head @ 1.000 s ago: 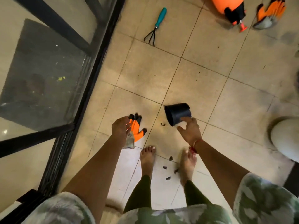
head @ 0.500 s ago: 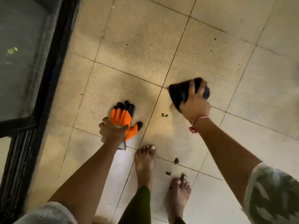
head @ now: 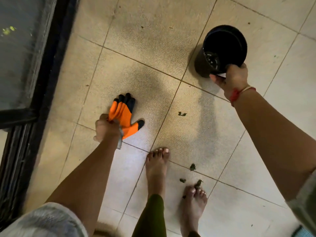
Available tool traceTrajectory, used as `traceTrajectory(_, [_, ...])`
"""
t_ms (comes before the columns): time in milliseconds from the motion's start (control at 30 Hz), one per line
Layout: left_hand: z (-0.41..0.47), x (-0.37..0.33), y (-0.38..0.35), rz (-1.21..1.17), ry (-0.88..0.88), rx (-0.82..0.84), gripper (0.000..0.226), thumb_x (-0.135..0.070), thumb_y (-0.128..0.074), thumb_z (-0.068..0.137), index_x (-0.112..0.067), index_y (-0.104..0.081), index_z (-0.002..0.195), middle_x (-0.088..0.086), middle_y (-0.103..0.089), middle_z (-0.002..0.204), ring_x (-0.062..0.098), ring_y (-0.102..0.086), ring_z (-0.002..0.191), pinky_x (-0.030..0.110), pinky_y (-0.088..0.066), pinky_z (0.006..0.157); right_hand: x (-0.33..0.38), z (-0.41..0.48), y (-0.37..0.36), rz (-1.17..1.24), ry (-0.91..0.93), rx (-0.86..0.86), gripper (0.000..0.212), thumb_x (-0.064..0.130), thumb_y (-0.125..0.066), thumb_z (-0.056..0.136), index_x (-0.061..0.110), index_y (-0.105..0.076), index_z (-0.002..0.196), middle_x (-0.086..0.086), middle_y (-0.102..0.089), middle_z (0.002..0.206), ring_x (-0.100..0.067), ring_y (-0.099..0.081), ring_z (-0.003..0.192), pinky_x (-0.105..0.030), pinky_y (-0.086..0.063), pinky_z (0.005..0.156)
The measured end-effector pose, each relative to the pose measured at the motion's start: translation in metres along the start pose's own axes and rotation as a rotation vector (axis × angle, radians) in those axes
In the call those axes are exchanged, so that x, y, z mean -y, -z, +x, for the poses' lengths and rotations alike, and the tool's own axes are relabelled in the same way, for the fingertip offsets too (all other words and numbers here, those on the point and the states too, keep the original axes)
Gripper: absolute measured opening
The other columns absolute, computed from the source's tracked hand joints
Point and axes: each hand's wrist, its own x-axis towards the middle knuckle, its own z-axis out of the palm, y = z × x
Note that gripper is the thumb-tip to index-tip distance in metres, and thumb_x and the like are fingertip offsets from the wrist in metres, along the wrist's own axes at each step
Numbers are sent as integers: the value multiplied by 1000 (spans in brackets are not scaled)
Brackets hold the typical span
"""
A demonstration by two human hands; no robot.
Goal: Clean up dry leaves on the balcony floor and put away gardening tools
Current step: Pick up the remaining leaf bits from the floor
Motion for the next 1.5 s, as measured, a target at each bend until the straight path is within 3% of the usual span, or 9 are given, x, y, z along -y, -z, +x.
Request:
traceTrajectory(133, [52,17,17,-157,5,-105,19,-33,-54,66,-38,-55,85,6,-66,93,32,-65,83,56,-47,90,-15,-1,7,-116,112,-160,59,48,-50,91,17,-31,137,-6,-42,123,-26,-58,101,-36,-59,68])
traceTrajectory(233, [69,33,18,-115,-41,-113,21,-30,-50,66,-34,-54,87,5,-68,89,35,-66,81,58,-46,90,-56,-25,28,-444,584,-323,52,38,-49,94,8,-37,135,-13,-34,131,-11,-46,115,-12,-45,88])
traceTrajectory(333, [28,58,-47,-19,-297,-74,40,-30,-34,91,-30,-41,131,12,-62,109,39,-61,102,53,-42,93,-117,-47,39,-966,775,85,49,28,-47,95,7,-38,138,-14,-34,142,-8,-44,120,-23,-42,99])
traceTrajectory(500, [-100,68,-119,235,-383,352,52,-26,-6,101,-19,-54,119,4,-63,110,25,-56,104,38,-38,95,-184,-38,47,-1623,988,674,61,20,-44,95,9,-17,150,-15,-16,156,-33,-18,143,-49,-26,114])
traceTrajectory(667, [-139,78,-120,405,-481,549,40,-23,-22,95,-16,-54,117,8,-65,104,28,-62,96,40,-45,87,-183,-34,79,-1659,1226,777,57,-9,-64,69,1,-58,125,-17,-56,131,-32,-59,113,-35,-55,83])
traceTrajectory(800, [-98,12,-95,63,-683,68,29,-8,-48,86,-10,-56,113,16,-60,111,31,-54,107,23,-36,94,-159,-30,100,-1703,1101,822,23,3,-59,88,1,-64,111,-18,-61,116,-35,-61,103,-40,-56,76])
traceTrajectory(1067, [-188,-81,-75,-844,425,849,30,-32,-46,99,-9,-58,115,5,-59,100,20,-56,99,31,-45,91,-108,-79,94,-690,199,441,15,-7,-69,74,6,-71,81,2,-68,72,2,-61,63,-14,-51,65])
traceTrajectory(1300, [-232,-95,-59,-807,469,1036,20,-8,-43,96,-1,-62,97,14,-65,95,19,-64,86,23,-57,65,-96,-158,117,-1180,599,245,28,8,-51,72,26,-68,85,3,-70,71,-20,-63,68,-35,-50,72])
traceTrajectory(1500, [-243,-112,-36,-772,534,969,21,-7,-38,99,-9,-53,85,5,-51,55,12,-49,47,20,-49,45,-81,-196,136,-744,474,318,25,3,-57,85,21,-69,97,11,-70,89,-9,-60,86,-22,-45,81])
